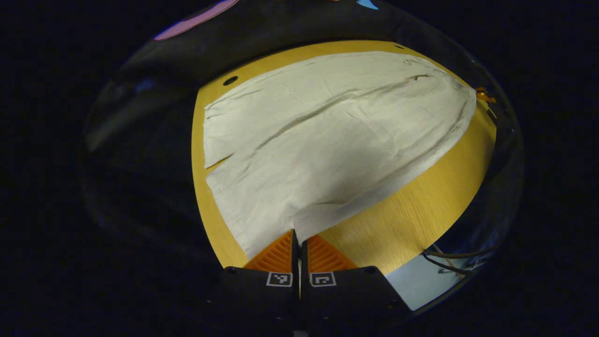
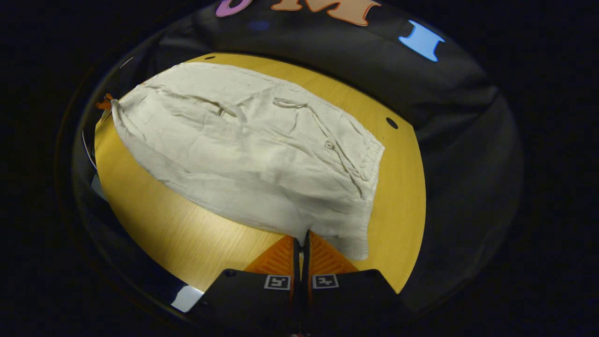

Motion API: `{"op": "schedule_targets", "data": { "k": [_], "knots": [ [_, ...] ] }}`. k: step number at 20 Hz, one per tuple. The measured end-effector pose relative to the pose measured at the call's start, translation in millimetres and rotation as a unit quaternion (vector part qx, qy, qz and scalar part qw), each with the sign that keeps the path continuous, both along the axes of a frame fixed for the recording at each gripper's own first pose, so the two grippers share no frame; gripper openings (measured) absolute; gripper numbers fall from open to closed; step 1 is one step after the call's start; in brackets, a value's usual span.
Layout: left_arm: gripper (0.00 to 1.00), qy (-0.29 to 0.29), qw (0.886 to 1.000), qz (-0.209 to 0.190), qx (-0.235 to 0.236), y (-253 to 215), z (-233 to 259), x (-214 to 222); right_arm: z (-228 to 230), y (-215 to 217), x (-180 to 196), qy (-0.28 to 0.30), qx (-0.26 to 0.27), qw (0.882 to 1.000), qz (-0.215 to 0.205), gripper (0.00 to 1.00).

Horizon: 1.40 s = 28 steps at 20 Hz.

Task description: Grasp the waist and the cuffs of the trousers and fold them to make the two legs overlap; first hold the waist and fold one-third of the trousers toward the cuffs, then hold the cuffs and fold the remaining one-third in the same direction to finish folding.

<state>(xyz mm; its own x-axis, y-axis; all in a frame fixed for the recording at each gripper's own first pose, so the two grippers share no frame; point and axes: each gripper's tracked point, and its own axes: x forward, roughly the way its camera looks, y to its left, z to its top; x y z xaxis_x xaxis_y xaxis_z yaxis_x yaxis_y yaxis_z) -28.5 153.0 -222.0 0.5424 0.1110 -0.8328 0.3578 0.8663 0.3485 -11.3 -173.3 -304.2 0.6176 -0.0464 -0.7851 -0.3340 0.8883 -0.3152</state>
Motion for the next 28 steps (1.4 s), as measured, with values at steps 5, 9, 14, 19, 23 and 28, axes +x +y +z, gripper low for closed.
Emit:
{"op": "schedule_targets", "data": {
  "k": [5,9,14,19,23,28],
  "knots": [
    [0.00,-0.107,0.994,0.035,-0.019,-27.0,60.2,104.0,61.8,6.7,59.5,-0.087,0.045,0.993,-0.064,0.02],
    [0.01,-0.163,0.985,0.047,-0.005,-52.8,96.1,200.4,91.9,13.8,121.1,-0.141,0.054,0.985,-0.086,0.02],
    [0.00,-0.237,0.969,0.073,-0.007,-47.1,122.9,268.6,85.0,19.3,181.2,-0.153,0.075,0.980,-0.106,0.02],
    [0.00,-0.266,0.959,0.101,-0.011,-50.3,92.3,335.8,27.9,13.4,228.8,-0.109,0.091,0.982,-0.124,0.02],
    [0.00,-0.317,0.938,0.138,-0.030,-60.4,78.4,368.4,3.2,15.8,248.8,-0.093,0.140,0.974,-0.153,0.03],
    [0.05,-0.320,0.935,0.144,-0.051,-75.9,60.4,380.5,10.1,18.0,257.1,-0.102,0.195,0.957,-0.186,0.16]
  ]
}}
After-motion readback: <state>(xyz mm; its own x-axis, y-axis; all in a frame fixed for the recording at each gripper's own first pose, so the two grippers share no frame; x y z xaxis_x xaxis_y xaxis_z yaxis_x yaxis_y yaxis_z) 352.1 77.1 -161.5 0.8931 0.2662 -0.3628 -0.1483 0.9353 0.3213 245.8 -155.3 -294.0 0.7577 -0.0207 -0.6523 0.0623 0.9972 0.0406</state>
